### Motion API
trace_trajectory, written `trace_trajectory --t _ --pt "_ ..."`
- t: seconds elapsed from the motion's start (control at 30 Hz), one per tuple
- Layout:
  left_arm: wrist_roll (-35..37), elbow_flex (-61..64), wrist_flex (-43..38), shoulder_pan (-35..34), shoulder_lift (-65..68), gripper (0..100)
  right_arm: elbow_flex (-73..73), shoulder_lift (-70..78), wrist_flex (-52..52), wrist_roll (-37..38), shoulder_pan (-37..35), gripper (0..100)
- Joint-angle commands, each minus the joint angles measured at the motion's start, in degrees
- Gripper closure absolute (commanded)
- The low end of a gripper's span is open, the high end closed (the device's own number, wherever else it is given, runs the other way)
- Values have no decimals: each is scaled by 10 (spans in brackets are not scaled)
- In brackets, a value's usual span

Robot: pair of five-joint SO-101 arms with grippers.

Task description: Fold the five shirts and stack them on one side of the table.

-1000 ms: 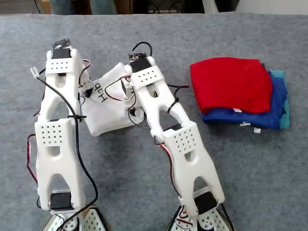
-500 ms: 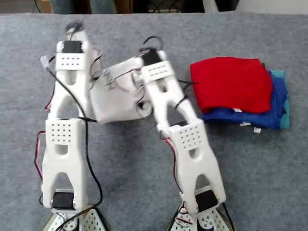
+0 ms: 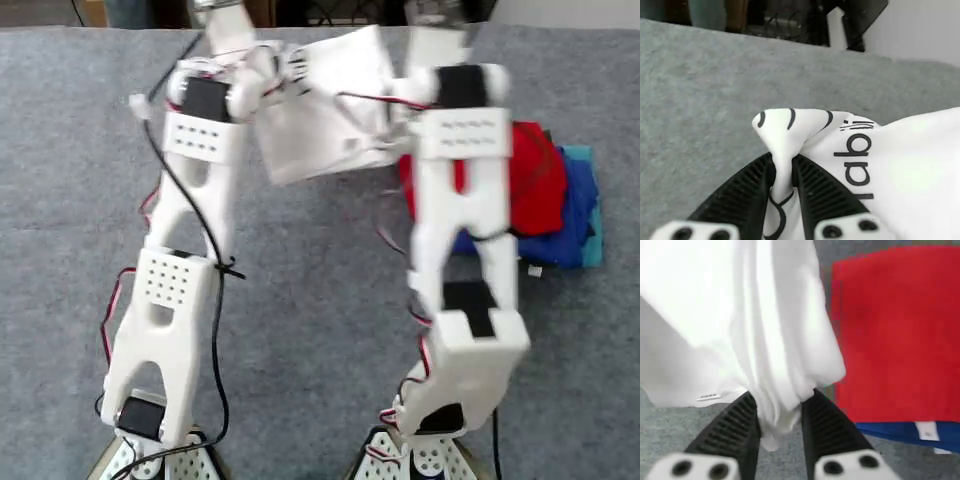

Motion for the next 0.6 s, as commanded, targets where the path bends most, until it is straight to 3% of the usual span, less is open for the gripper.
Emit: trace_trajectory --t 0.0,0.3,0.47,0.57 --pt "42 -28 -105 40 -11 967 15 -91 8 36 88 984" --pt "46 112 -285 189 -11 967 50 -133 8 104 288 984" --pt "46 204 -406 231 -11 967 76 -128 -5 150 365 983" --pt "46 219 -418 240 -11 967 118 -129 -36 170 387 982"
